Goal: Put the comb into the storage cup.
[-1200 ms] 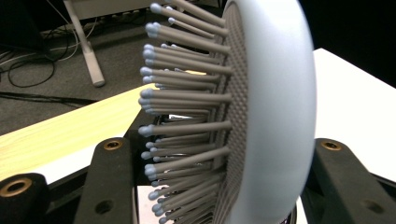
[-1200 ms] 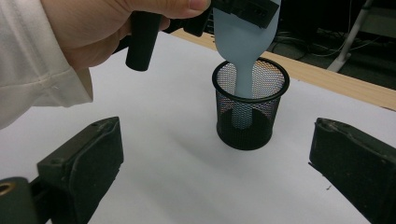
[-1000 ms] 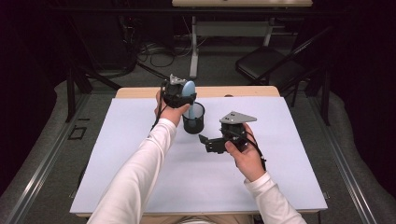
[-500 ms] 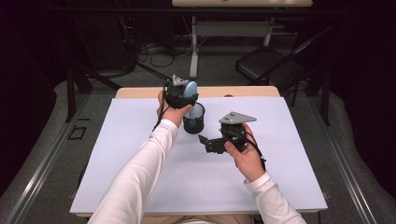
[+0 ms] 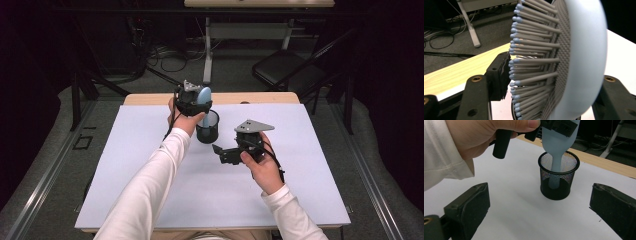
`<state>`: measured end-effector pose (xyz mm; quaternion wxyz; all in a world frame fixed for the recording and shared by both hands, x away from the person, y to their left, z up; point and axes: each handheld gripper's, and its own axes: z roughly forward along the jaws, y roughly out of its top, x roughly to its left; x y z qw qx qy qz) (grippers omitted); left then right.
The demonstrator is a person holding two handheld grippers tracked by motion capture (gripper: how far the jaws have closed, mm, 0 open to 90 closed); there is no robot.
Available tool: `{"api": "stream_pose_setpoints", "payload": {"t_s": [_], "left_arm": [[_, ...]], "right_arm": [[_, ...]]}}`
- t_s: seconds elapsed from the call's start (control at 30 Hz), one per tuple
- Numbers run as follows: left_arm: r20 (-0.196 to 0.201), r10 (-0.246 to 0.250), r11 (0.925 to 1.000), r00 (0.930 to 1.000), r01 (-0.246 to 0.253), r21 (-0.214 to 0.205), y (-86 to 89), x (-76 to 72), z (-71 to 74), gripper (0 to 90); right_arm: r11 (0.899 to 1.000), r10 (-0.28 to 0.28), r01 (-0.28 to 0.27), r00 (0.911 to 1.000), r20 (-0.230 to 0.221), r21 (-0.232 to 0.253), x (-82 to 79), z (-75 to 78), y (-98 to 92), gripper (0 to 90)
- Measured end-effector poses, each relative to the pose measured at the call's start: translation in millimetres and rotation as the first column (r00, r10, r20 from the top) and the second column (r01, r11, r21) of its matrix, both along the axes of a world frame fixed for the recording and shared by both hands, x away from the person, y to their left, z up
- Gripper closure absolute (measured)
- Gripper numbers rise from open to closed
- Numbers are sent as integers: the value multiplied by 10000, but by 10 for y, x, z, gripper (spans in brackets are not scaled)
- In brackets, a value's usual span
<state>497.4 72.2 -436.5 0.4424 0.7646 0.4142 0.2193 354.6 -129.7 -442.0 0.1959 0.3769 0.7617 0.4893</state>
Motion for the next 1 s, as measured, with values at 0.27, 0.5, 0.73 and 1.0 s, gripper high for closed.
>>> {"api": "stream_pose_setpoints", "payload": {"t_s": [0.27,0.5,0.73,1.0], "left_arm": [[-87,19,9998,10000,-21,-183,1,7,-7,336],[-145,70,9994,9999,-75,-326,2,17,-20,271],[-210,199,9987,9996,-209,-471,0,19,-27,221],[-424,212,9976,9989,-239,-646,11,21,-31,157]], "right_arm": [[10000,-5,5,10000,2,20,0,0,0,25],[10000,4,-4,10000,0,-4,1,0,0,25],[10000,16,-16,10000,0,-18,-2,-2,4,25],[10000,19,-19,10000,9,-31,0,-2,3,25]]}}
